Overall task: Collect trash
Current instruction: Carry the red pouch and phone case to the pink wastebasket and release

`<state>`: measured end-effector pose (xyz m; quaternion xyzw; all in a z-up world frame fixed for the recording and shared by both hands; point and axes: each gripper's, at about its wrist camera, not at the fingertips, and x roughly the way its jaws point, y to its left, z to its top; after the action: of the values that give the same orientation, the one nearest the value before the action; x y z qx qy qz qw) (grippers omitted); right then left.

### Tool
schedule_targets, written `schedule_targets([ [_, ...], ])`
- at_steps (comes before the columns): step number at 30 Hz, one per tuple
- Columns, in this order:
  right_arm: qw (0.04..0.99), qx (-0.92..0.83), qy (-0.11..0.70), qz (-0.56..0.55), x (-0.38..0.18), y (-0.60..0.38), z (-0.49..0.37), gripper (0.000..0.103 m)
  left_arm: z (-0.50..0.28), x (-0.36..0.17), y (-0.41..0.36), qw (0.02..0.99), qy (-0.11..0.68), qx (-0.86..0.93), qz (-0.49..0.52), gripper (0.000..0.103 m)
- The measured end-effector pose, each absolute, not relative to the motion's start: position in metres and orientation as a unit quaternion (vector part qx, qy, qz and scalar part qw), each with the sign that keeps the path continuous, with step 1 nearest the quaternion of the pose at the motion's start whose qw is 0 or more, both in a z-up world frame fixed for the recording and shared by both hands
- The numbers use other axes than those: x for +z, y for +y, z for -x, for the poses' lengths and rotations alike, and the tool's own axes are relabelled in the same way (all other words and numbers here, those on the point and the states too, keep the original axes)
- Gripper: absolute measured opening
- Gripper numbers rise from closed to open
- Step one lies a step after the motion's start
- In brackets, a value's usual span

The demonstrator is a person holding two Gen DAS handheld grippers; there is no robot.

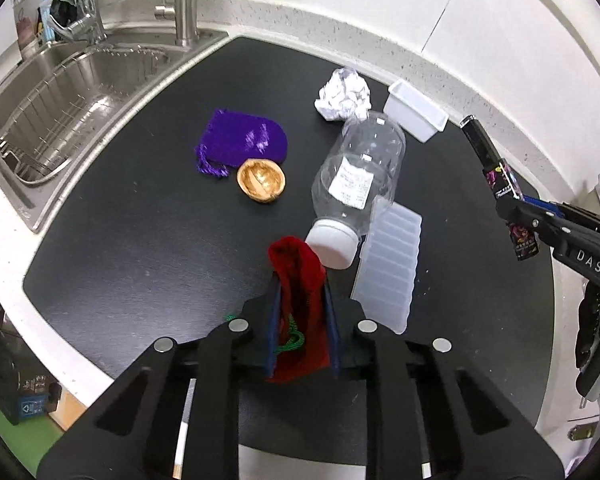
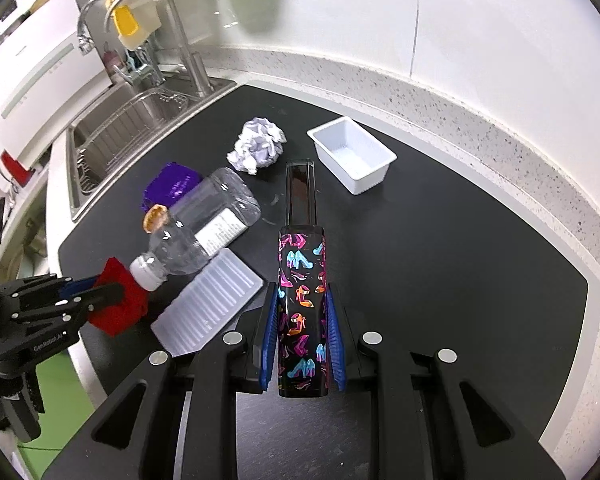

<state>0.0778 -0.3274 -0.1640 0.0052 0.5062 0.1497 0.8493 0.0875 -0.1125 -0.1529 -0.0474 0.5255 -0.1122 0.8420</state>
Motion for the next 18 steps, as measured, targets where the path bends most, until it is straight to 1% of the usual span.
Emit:
schedule_targets([
  [12,0.862,0.209,0.462,0.011,-0.111,-0.295,-0.059,0.022,-0.053,-0.088,-0.078,0.875,0.474,-0.082,0.046,0.018],
  [18,0.851,0.275,0.446,0.035,-0.093,-0.239,-0.044,0.022,-0.014,-0.069,-0.031,0.887,0.456,-0.037,0.06,0.018],
])
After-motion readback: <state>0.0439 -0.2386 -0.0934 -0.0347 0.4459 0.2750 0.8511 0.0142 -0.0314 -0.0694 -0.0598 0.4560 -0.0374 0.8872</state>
